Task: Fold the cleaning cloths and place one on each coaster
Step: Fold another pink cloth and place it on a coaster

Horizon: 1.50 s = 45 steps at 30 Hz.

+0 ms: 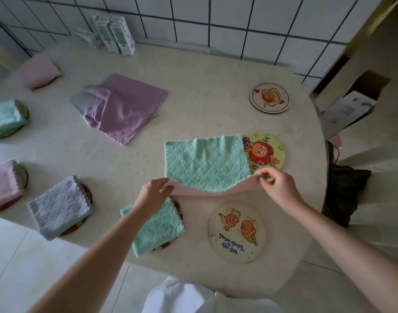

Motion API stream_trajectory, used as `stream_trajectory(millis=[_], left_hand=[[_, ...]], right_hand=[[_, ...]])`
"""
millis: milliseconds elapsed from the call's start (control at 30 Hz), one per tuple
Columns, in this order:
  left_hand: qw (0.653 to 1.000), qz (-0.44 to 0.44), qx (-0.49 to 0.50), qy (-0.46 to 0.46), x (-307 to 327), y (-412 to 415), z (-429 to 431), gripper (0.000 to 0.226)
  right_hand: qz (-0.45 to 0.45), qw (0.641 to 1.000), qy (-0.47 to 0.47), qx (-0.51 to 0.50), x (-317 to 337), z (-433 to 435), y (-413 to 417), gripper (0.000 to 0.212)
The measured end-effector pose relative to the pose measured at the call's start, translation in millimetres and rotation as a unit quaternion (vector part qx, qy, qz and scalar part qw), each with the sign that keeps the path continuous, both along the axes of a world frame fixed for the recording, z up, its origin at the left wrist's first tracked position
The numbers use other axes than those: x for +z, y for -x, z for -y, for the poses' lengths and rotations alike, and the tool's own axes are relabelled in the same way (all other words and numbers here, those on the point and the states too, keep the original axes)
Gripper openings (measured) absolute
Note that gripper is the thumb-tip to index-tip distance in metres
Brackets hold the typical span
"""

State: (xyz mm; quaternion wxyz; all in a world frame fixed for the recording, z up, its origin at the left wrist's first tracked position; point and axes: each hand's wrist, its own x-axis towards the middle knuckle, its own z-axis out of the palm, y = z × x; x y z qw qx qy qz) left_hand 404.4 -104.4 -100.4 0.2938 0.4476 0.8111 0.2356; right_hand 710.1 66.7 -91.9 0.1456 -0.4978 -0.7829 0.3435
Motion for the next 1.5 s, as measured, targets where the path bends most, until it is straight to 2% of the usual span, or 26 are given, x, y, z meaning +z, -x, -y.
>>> stream_trajectory(millis=[133, 200, 267, 400, 567, 667, 967, 1133, 1200, 1267, 1333, 1400, 1500], left_hand=[[0.989, 0.095, 0.118, 0.001, -1.6, 27.0, -40.8, 0.007], [0.967, 0.171, 0.187, 0.002, -9.4, 40.6, -57.4, 0.006], [0.947, 0.222, 0.230, 0.008, -21.0, 51.9, -71.0, 0.006], [0.926, 0.252, 0.281, 0.025, -34.1, 59.5, -94.6, 0.009], [0.917, 0.255, 0.304, 0.040, -50.2, 64.5, -103.6, 0.017], [0.925, 0.234, 0.296, 0.035, -54.8, 65.6, -103.9, 0.021], [0.932, 0.200, 0.303, 0.009, -55.5, 63.8, -109.1, 0.018], [0.934, 0.168, 0.316, 0.029, -52.0, 63.1, -113.5, 0.014], [0.930, 0.161, 0.328, 0.039, -50.0, 65.0, -113.3, 0.017], [0.929, 0.115, 0.350, 0.035, -43.1, 61.5, -108.2, 0.020], [0.948, -0.019, 0.318, 0.022, -34.4, 47.8, -97.1, 0.022], [0.970, -0.145, 0.194, -0.033, -27.8, 24.1, -83.0, 0.030], [0.983, -0.167, -0.052, -0.059, -33.6, -17.2, -66.1, 0.047]], right_hand=[[-0.077, 0.989, 0.077, -0.100, 2.1, -41.6, 33.6, 0.010], [-0.101, 0.979, 0.101, -0.145, -4.1, -61.5, 50.5, 0.003], [-0.108, 0.969, 0.122, -0.185, -13.0, -78.3, 65.9, 0.010], [-0.100, 0.954, 0.174, -0.224, -34.7, -105.8, 88.3, 0.015], [-0.077, 0.950, 0.194, -0.234, -50.1, -121.4, 102.3, 0.016], [-0.041, 0.957, 0.177, -0.228, -54.3, -126.0, 102.6, 0.009], [-0.005, 0.967, 0.147, -0.206, -54.4, -131.0, 105.1, 0.017], [0.010, 0.967, 0.143, -0.210, -51.6, -132.7, 107.8, 0.018], [0.018, 0.969, 0.120, -0.214, -47.4, -133.1, 106.3, 0.018], [0.022, 0.978, 0.075, -0.192, -40.6, -127.1, 101.4, 0.019], [0.017, 0.991, 0.007, -0.130, -31.5, -110.7, 93.9, 0.021], [0.025, 0.996, -0.082, -0.026, -24.4, -84.5, 86.0, 0.028], [0.060, 0.978, -0.141, 0.142, -24.8, -36.7, 83.3, 0.043]])
